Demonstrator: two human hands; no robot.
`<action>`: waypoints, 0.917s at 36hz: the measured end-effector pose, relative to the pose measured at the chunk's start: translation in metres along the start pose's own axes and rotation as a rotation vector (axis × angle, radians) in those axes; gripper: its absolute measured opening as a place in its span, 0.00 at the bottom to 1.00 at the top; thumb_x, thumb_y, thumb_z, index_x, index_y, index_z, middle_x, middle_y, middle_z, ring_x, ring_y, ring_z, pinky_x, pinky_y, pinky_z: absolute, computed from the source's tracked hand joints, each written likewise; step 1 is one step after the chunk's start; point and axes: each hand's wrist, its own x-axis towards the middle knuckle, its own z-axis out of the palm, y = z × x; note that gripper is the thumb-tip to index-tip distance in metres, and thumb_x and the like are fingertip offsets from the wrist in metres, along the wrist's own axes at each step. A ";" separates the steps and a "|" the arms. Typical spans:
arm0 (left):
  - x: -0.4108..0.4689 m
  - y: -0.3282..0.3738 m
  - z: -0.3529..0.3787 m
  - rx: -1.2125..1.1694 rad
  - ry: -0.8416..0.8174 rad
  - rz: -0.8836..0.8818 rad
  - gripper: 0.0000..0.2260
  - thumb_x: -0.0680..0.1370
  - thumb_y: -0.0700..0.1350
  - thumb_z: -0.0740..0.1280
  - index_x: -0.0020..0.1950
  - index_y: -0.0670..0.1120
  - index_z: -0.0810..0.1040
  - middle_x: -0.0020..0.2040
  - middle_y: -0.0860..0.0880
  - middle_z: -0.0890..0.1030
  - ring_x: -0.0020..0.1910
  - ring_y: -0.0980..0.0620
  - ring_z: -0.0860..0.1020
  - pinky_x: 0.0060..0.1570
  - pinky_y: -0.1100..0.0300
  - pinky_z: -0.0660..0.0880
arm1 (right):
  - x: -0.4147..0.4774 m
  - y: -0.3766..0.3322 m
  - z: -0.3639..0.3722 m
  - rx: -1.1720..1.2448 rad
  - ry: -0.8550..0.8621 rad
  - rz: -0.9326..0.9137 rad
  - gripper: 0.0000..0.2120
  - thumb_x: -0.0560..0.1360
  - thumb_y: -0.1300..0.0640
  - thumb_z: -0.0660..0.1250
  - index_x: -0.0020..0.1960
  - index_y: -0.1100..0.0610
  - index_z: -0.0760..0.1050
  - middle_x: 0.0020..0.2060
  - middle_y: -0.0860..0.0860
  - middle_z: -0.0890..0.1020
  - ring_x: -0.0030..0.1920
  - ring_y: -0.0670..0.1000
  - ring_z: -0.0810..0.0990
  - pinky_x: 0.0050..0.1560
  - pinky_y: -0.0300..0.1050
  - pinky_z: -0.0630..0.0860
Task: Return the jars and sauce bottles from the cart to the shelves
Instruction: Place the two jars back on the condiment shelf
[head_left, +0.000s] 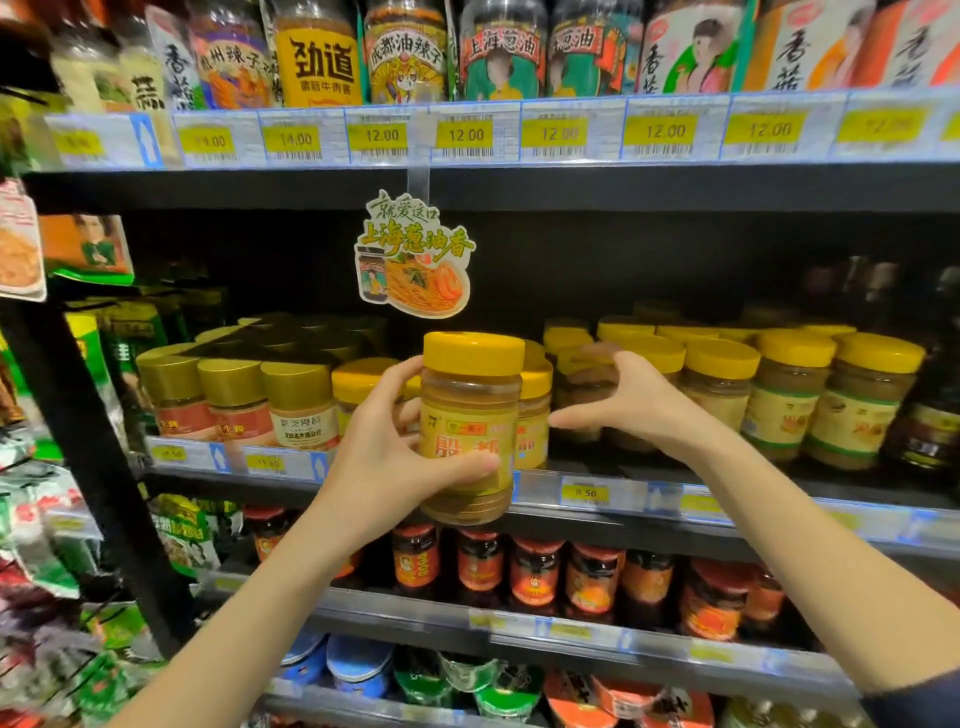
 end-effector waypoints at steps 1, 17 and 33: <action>0.003 0.001 0.004 -0.010 -0.004 0.004 0.43 0.54 0.54 0.76 0.66 0.58 0.63 0.56 0.56 0.79 0.53 0.56 0.80 0.49 0.63 0.79 | -0.009 -0.009 -0.012 0.068 0.001 -0.033 0.48 0.53 0.46 0.80 0.69 0.52 0.64 0.61 0.48 0.75 0.59 0.50 0.77 0.59 0.51 0.76; 0.031 0.022 0.098 -0.112 -0.073 0.121 0.42 0.59 0.44 0.80 0.67 0.55 0.63 0.49 0.60 0.79 0.48 0.66 0.80 0.46 0.69 0.77 | -0.055 -0.061 -0.069 -0.076 -0.042 -0.068 0.42 0.53 0.35 0.72 0.64 0.50 0.72 0.51 0.47 0.80 0.50 0.45 0.80 0.42 0.39 0.79; 0.040 0.023 0.101 0.031 -0.115 0.208 0.36 0.62 0.55 0.77 0.65 0.60 0.61 0.55 0.62 0.77 0.54 0.62 0.78 0.54 0.60 0.78 | -0.045 -0.062 -0.074 -0.057 0.084 -0.074 0.26 0.61 0.47 0.76 0.56 0.55 0.77 0.47 0.51 0.82 0.48 0.48 0.81 0.45 0.46 0.81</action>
